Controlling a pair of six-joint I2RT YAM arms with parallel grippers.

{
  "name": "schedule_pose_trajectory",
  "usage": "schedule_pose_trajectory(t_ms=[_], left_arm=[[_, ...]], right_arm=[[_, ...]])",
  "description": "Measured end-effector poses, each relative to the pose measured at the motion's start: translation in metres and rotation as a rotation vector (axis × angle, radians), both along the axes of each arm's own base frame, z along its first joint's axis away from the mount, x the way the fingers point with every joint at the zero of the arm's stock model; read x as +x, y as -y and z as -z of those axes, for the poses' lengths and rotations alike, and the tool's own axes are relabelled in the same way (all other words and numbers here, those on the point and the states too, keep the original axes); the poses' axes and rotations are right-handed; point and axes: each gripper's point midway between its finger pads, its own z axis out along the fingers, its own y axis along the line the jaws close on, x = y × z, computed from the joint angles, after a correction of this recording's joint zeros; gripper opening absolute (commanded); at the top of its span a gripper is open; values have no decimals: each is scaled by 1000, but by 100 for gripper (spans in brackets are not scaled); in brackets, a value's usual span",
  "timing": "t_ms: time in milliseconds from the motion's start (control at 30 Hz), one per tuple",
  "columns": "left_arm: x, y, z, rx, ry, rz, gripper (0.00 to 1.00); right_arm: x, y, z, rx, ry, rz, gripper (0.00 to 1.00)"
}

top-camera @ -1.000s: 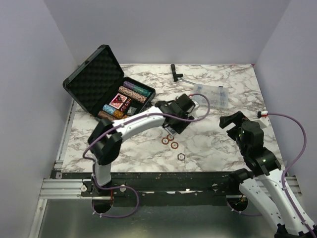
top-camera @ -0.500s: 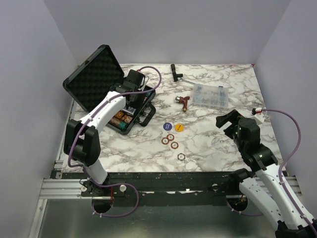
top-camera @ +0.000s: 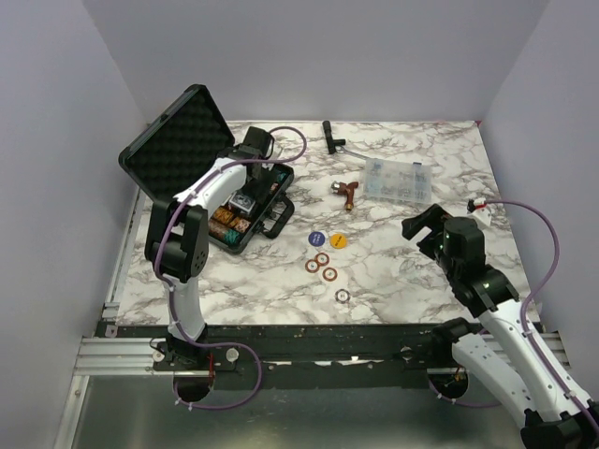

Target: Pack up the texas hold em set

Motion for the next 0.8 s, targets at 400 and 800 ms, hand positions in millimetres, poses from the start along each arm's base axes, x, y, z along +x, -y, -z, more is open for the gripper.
schedule_pose_trajectory(t_ms=[400, 800], left_arm=[[9, 15, 2, -60, -7, 39, 39], [-1, 13, 16, -49, -50, 51, 53]], right_arm=[[5, -5, 6, 1, -22, -16, 92], [7, -9, 11, 2, -42, -29, 92]])
